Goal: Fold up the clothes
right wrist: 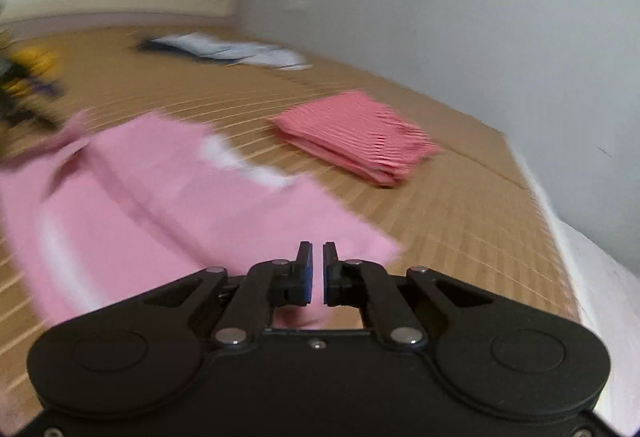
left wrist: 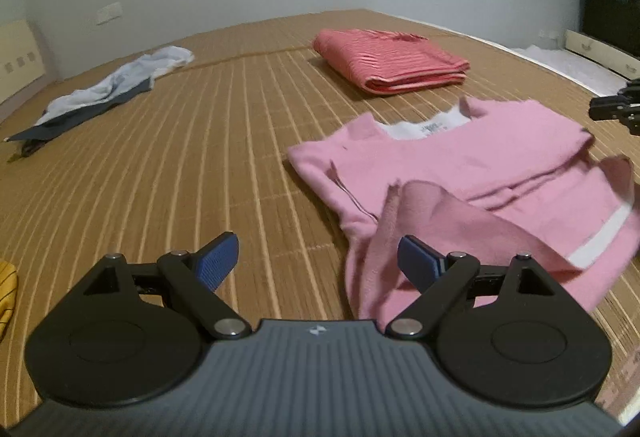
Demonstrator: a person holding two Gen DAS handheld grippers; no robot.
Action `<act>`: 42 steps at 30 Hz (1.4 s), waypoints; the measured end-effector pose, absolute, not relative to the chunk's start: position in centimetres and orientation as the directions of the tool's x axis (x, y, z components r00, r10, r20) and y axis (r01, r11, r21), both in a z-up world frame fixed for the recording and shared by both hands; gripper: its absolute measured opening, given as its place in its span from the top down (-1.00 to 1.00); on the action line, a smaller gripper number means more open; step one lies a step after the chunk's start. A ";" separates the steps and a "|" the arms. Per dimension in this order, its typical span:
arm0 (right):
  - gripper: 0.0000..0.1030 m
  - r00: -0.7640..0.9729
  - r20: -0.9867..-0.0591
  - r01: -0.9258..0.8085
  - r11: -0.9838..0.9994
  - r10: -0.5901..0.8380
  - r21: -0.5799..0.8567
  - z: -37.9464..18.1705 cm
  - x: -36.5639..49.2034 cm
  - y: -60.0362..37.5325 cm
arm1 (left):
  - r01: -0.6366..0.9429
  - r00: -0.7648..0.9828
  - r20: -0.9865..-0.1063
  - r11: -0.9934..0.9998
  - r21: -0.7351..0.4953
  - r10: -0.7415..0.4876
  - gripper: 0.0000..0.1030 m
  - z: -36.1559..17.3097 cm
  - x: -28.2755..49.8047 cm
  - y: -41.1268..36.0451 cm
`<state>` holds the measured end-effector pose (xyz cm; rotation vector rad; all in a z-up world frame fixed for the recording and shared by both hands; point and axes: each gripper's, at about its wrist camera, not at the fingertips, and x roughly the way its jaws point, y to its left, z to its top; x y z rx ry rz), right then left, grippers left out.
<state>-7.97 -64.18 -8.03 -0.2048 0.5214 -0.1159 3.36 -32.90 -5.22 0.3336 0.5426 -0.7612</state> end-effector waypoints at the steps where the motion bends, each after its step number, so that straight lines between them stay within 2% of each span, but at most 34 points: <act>1: 0.81 0.854 -0.490 0.068 0.972 -0.174 -0.227 -8.2 -7.9 -64.4 | 0.743 0.579 -0.579 0.664 0.084 -0.574 -0.75 -5.2 3.3 -32.8; 3: 0.57 0.846 -0.511 0.047 0.976 -0.153 -0.214 -8.5 -8.4 -64.8 | 0.786 0.537 -0.574 0.614 0.075 -0.618 -0.75 -5.2 2.9 -33.1; 6: 0.26 0.858 -0.512 -0.053 0.982 -0.048 -0.182 -8.3 -10.4 -65.0 | 0.832 0.488 -0.585 0.549 0.085 -0.648 -0.75 -5.3 2.3 -34.0; 12: 0.07 0.821 -0.570 -0.198 0.920 -0.033 -0.339 -8.5 -12.9 -63.6 | 0.860 0.468 -0.628 0.483 0.162 -0.622 -0.75 -6.6 1.4 -36.0; 20: 0.02 0.766 -0.642 -0.450 0.744 0.036 -0.495 -10.7 -11.5 -60.0 | 0.864 0.461 -0.641 0.475 0.166 -0.613 -0.75 -7.6 1.5 -37.0; 22: 0.04 0.758 -0.650 -0.490 0.696 0.043 -0.526 -11.0 -11.0 -59.4 | 0.860 0.468 -0.637 0.482 0.168 -0.612 -0.75 -7.6 1.5 -37.1; 23: 0.18 0.742 -0.669 -0.509 0.687 0.046 -0.518 -11.2 -10.5 -59.3 | 0.856 0.475 -0.633 0.487 0.172 -0.612 -0.75 -7.6 1.5 -37.2; 24: 0.61 0.718 -0.695 -0.525 0.695 0.051 -0.491 -11.0 -10.2 -59.3 | 0.853 0.481 -0.628 0.492 0.175 -0.611 -0.75 -7.5 1.5 -37.2; 25: 0.84 0.698 -0.713 -0.533 0.714 0.067 -0.454 -10.9 -9.9 -59.4 | 0.846 0.491 -0.624 0.505 0.172 -0.608 -0.75 -7.5 1.7 -37.3; 26: 0.86 0.681 -0.728 -0.536 0.734 0.084 -0.418 -10.7 -9.7 -59.5 | 0.838 0.500 -0.619 0.519 0.170 -0.605 -0.75 -7.5 1.8 -37.4; 29: 0.87 0.766 -0.638 -0.397 0.841 0.082 -0.368 -9.2 -9.1 -60.8 | 0.790 0.555 -0.596 0.591 0.161 -0.580 -0.74 -7.5 2.5 -37.6; 32: 0.87 0.850 -0.526 -0.204 0.945 0.041 -0.254 -7.7 -8.5 -63.4 | 0.719 0.603 -0.597 0.685 0.120 -0.528 -0.71 -7.4 3.9 -37.2; 35: 0.85 0.858 -0.514 -0.113 0.977 0.005 -0.180 -8.4 -7.6 -65.1 | 0.653 0.644 -0.600 0.750 0.106 -0.476 -0.71 -7.3 5.0 -36.2; 37: 0.82 0.837 -0.548 -0.096 0.985 0.001 -0.145 -9.5 -6.9 -65.6 | 0.639 0.643 -0.601 0.765 0.081 -0.474 -0.71 -7.2 5.4 -35.8; 39: 0.45 0.831 -0.556 -0.057 0.990 -0.027 -0.132 -10.3 -6.7 -65.8 | 0.661 0.612 -0.601 0.750 0.030 -0.514 -0.71 -7.1 5.5 -35.8; 42: 0.22 0.833 -0.553 -0.032 0.993 -0.038 -0.116 -10.4 -7.4 -66.1 | 0.689 0.562 -0.596 0.723 -0.047 -0.574 -0.71 -7.0 5.7 -35.7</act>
